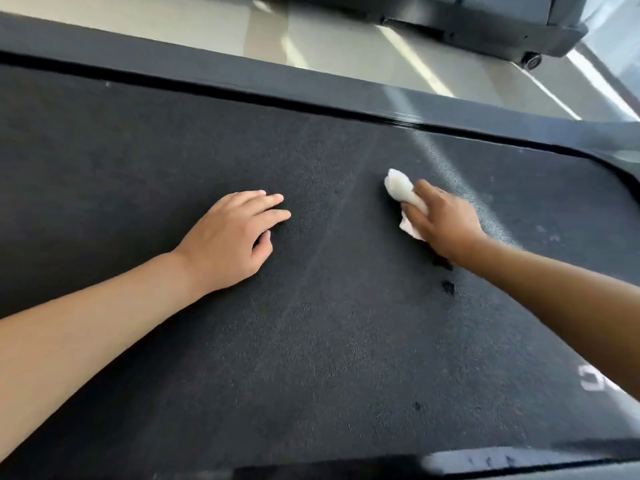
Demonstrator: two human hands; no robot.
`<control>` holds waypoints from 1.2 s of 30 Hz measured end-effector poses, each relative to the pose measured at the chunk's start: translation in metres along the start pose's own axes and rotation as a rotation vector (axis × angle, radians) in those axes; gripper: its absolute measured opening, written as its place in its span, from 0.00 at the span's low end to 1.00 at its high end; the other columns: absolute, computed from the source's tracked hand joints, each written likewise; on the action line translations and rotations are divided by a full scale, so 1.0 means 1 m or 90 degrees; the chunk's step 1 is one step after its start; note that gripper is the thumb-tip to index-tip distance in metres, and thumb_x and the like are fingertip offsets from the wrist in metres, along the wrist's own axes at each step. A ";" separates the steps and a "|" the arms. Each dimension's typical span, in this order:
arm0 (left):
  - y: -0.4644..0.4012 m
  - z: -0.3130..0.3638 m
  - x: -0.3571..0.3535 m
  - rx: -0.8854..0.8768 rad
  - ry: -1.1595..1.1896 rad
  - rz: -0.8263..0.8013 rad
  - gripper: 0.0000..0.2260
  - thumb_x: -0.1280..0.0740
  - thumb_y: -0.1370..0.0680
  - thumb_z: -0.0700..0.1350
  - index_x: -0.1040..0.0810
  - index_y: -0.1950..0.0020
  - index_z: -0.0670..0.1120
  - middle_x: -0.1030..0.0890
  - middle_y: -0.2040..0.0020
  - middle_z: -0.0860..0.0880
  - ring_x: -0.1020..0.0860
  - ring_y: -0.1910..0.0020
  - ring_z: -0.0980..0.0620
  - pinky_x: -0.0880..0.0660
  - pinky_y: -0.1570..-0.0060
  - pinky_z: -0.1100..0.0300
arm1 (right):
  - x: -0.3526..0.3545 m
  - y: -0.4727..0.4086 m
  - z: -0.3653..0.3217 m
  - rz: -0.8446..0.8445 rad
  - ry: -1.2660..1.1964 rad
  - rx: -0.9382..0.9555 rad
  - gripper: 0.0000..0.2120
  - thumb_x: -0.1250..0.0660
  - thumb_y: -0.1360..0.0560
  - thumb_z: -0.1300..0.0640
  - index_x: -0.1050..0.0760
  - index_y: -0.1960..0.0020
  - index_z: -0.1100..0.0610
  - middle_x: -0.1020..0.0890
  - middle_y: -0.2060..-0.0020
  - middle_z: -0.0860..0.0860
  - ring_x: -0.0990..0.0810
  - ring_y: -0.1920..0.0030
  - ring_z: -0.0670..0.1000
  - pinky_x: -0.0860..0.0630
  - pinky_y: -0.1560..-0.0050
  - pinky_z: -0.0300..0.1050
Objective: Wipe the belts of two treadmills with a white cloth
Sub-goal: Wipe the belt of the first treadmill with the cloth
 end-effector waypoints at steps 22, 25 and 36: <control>-0.021 0.104 -0.036 0.015 0.048 -0.037 0.21 0.42 0.18 0.48 0.24 0.26 0.47 0.28 0.23 0.50 0.32 0.23 0.48 0.36 0.23 0.43 | 0.022 0.055 0.052 0.042 -0.070 -0.031 0.10 0.37 0.21 0.46 0.31 0.50 0.52 0.26 0.60 0.47 0.21 0.56 0.61 0.30 0.62 0.51; -0.023 0.103 -0.036 -0.002 0.041 -0.017 0.21 0.41 0.19 0.47 0.23 0.28 0.45 0.26 0.25 0.47 0.30 0.25 0.46 0.36 0.24 0.46 | 0.019 0.163 -0.080 -0.063 -0.199 0.272 0.10 0.34 0.24 0.47 0.32 0.53 0.52 0.27 0.60 0.47 0.24 0.61 0.56 0.31 0.65 0.49; -0.022 0.105 -0.036 -0.005 0.028 -0.003 0.20 0.41 0.19 0.47 0.23 0.29 0.45 0.25 0.26 0.47 0.28 0.26 0.45 0.34 0.25 0.44 | 0.025 0.042 0.098 0.041 -0.037 -0.123 0.13 0.39 0.21 0.43 0.30 0.47 0.53 0.20 0.57 0.50 0.22 0.55 0.60 0.30 0.58 0.50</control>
Point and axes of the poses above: each hand's wrist, its own y-axis away from the middle knuckle, its own x-axis out of the back of the hand, z = x × y, the point moved 10 cm from there along -y, towards the middle knuckle
